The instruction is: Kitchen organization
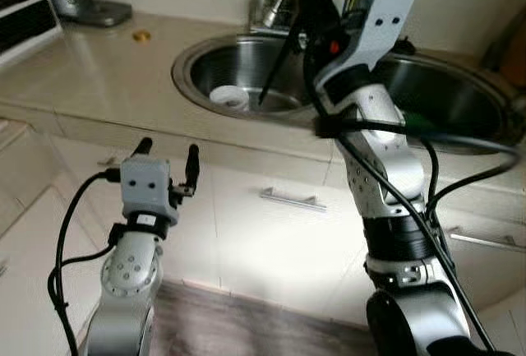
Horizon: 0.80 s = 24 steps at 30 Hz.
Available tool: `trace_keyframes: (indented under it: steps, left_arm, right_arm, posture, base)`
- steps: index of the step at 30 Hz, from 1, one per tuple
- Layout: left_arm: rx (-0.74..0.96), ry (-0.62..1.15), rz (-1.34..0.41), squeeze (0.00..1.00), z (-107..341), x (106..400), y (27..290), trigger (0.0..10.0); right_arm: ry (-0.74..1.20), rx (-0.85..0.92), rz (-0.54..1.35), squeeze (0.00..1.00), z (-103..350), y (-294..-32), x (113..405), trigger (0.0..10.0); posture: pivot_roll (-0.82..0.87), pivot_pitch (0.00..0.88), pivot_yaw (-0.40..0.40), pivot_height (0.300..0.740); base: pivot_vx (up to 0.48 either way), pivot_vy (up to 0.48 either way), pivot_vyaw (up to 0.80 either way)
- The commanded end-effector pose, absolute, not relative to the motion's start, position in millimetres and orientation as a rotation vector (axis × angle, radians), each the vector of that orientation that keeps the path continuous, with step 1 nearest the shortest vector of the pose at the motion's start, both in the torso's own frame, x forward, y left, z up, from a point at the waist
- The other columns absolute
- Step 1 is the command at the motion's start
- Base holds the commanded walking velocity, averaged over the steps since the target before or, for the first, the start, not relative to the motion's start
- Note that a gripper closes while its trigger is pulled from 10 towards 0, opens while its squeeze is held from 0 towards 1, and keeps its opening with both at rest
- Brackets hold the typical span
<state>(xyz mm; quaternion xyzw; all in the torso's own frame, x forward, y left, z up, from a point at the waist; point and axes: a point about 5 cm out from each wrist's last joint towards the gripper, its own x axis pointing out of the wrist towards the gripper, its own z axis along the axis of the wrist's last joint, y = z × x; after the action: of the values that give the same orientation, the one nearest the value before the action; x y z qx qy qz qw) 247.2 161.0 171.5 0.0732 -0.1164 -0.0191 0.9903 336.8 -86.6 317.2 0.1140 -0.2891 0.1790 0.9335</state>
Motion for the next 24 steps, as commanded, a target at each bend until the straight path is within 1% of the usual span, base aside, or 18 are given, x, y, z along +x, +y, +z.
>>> trace_keyframes:
  steps: [1, 16, 19, 24]
  left_arm:
    - [0.149, -0.252, -0.061, 0.00, 176.3, 247.4, 156.8, 10.0]
    - [0.153, -0.247, -0.068, 0.00, 175.7, 247.7, 155.9, 10.0]
    - [0.155, -0.243, -0.070, 0.00, 175.4, 248.0, 155.4, 10.0]
    - [0.161, -0.234, -0.070, 0.00, 174.4, 249.1, 155.2, 10.0]
  right_arm:
    - [-0.576, 0.260, 0.334, 0.00, 317.8, -94.2, 340.7, 10.0]
    - [-0.551, 0.263, 0.326, 0.00, 313.3, -96.0, 344.3, 10.0]
    - [-0.546, 0.267, 0.328, 0.00, 312.6, -96.0, 344.8, 10.0]
    - [-0.538, 0.262, 0.324, 0.00, 311.2, -97.1, 347.2, 10.0]
  posture:
    - [0.13, 0.000, -0.060, 0.740]
    - [0.13, 0.000, -0.057, 0.740]
    - [0.13, 0.000, -0.059, 0.740]
    - [0.13, 0.000, -0.060, 0.740]
  base:
    - [0.412, 0.000, 0.00]
    - [0.402, 0.000, 0.00]
    - [0.245, 0.000, 0.00]
    - [0.000, 0.000, 0.00]
